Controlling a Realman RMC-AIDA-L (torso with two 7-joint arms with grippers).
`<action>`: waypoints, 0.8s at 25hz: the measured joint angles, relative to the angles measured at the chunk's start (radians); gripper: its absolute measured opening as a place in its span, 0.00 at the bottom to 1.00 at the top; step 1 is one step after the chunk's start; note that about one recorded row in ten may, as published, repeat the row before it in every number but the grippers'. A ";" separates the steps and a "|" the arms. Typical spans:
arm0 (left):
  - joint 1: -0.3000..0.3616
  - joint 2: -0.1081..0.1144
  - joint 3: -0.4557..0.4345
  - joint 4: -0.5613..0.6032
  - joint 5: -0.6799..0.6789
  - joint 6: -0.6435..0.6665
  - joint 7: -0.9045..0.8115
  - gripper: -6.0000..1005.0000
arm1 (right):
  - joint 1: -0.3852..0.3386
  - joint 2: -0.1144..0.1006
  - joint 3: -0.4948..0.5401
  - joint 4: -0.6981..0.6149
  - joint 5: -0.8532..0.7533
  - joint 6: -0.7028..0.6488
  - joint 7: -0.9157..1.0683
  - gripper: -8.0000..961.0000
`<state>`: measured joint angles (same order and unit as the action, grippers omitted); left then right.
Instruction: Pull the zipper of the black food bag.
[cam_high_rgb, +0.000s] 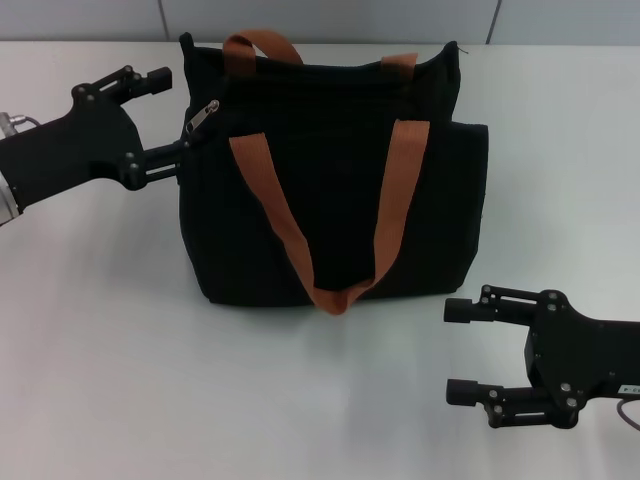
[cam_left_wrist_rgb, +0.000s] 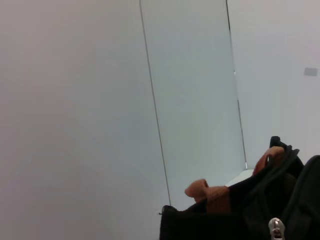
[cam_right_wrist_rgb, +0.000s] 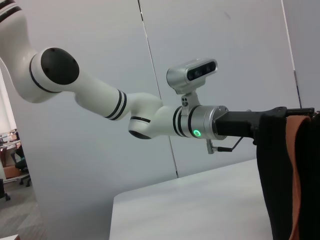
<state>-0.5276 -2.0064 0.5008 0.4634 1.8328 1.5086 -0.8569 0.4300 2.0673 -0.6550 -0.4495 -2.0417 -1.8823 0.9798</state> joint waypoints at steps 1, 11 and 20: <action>0.003 0.000 0.000 -0.001 -0.003 0.004 0.015 0.79 | 0.000 0.000 0.000 0.000 0.000 0.000 0.000 0.81; 0.017 -0.019 -0.009 -0.002 -0.045 -0.008 0.101 0.70 | 0.004 -0.001 0.000 0.000 0.000 0.001 0.003 0.80; 0.017 -0.030 -0.005 -0.004 -0.044 -0.039 0.138 0.34 | 0.006 -0.001 -0.002 0.000 0.002 0.000 0.011 0.80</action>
<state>-0.5107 -2.0363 0.4957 0.4599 1.7893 1.4692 -0.7189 0.4356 2.0662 -0.6573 -0.4495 -2.0399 -1.8822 0.9905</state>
